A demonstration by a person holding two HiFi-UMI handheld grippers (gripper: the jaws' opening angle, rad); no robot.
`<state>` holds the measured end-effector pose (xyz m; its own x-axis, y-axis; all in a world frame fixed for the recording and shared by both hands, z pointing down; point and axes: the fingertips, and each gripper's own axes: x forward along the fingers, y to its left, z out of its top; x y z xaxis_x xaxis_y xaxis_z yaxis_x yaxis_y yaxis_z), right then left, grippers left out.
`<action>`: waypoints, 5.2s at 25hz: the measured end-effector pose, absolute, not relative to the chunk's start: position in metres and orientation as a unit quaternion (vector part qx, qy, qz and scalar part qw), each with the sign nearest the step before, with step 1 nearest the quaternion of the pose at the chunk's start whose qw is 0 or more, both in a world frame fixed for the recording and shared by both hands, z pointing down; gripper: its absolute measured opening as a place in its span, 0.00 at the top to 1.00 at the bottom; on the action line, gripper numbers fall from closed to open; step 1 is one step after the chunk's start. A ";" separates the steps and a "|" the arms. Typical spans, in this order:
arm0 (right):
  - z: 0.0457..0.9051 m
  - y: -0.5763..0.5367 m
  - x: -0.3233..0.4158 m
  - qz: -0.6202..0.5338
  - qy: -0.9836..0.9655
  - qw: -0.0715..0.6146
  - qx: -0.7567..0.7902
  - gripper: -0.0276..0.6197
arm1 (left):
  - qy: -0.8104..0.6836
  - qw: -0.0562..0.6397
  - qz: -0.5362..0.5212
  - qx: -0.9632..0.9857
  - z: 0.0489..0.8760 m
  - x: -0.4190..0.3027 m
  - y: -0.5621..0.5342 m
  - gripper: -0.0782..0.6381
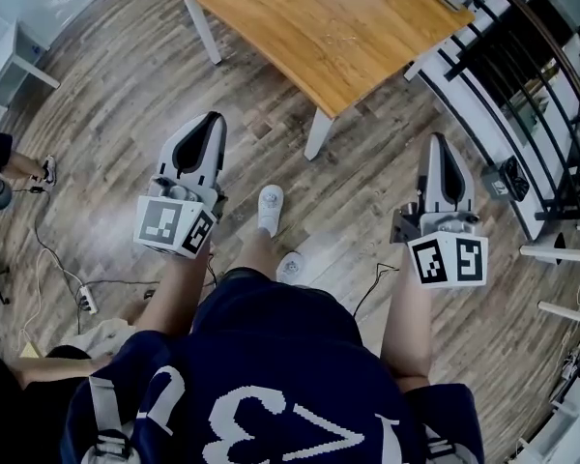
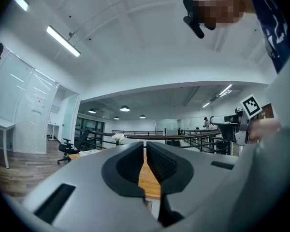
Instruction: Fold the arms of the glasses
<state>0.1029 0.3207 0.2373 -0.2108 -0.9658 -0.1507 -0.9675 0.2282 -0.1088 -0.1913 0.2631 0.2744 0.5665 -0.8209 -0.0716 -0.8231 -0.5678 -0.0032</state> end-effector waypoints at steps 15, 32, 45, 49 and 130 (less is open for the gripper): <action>0.213 0.181 0.109 0.035 0.749 0.083 -0.657 0.92 | 0.417 0.016 0.057 -0.907 0.262 -0.169 0.083 0.85; 0.234 0.049 0.124 0.006 0.747 0.071 -0.661 0.92 | 0.396 -0.003 0.040 -0.917 0.280 -0.137 -0.055 0.85; 0.217 -0.084 0.185 0.013 0.810 0.089 -0.580 0.92 | 0.478 0.027 0.044 -0.877 0.262 -0.086 -0.130 0.85; 0.227 -0.109 0.194 -0.002 0.823 0.086 -0.561 0.92 | 0.488 0.015 0.044 -0.872 0.268 -0.074 -0.140 0.85; 0.477 -0.139 0.141 -0.557 0.547 0.315 -0.539 0.90 | 0.172 -0.271 -0.066 -0.945 0.439 0.064 -0.175 0.75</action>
<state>0.1415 -0.1392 0.4766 -0.2191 -0.9417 0.2554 -0.2396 -0.2018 -0.9497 0.0643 -0.1745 0.4392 0.9322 -0.2885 0.2186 -0.3606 -0.7936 0.4901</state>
